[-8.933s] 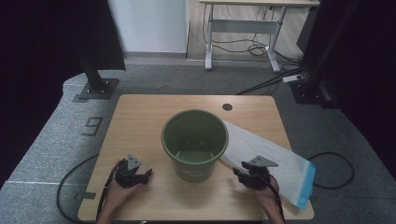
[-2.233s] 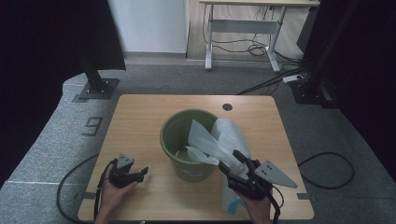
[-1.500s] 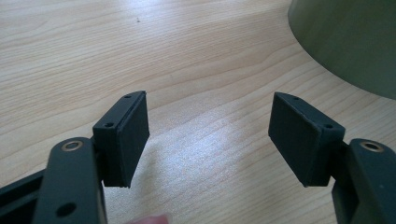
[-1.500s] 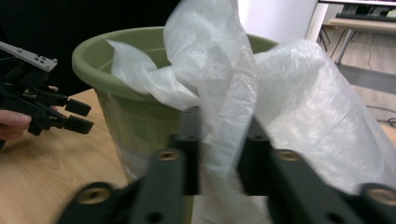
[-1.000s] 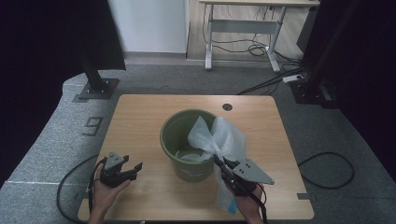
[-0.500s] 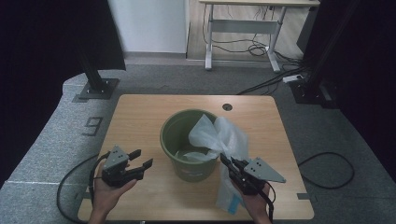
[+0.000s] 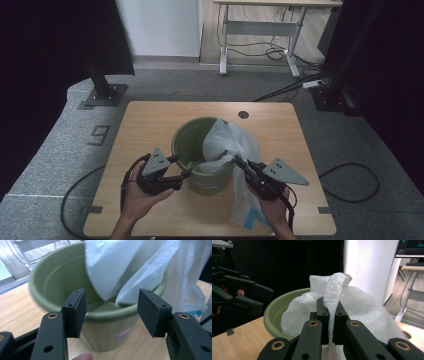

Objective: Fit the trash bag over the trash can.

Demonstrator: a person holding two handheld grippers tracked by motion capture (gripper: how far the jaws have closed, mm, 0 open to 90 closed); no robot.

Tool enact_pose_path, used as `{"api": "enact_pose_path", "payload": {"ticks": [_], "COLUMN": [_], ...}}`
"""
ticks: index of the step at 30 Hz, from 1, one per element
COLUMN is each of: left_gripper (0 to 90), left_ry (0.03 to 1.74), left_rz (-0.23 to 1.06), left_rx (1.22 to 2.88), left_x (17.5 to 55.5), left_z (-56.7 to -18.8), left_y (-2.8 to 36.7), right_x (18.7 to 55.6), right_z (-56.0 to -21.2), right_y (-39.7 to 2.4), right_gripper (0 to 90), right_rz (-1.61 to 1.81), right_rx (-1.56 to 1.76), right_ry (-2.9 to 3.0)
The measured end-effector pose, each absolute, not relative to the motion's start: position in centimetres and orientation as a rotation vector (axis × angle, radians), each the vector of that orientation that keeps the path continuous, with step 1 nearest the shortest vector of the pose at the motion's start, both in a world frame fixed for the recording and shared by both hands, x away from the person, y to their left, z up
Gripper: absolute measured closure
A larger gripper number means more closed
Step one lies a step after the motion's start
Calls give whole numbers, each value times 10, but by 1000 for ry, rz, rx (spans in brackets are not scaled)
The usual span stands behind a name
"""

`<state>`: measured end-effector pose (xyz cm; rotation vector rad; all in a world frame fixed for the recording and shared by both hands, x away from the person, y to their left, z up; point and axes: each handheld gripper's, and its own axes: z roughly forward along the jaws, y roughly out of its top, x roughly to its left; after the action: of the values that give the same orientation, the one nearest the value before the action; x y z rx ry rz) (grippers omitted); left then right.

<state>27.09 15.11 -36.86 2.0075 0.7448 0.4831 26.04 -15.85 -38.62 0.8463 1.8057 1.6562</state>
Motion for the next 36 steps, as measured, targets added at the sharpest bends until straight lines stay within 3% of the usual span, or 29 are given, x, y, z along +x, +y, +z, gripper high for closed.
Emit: {"api": "enact_pose_path", "payload": {"ticks": [22, 36], "left_gripper": [426, 710], "left_ry": [684, 641], "left_rz": [418, 348], "left_rx": [2012, 2013], "left_x": [277, 286], "left_z": [-372, -378], "left_y": [130, 123], "right_x": [277, 276], "right_z": [-365, -367], "right_y": [-142, -141], "right_gripper": [865, 865], "right_rz": [1686, 1721], "right_rx": [877, 861], "right_ry": [1782, 1774]}}
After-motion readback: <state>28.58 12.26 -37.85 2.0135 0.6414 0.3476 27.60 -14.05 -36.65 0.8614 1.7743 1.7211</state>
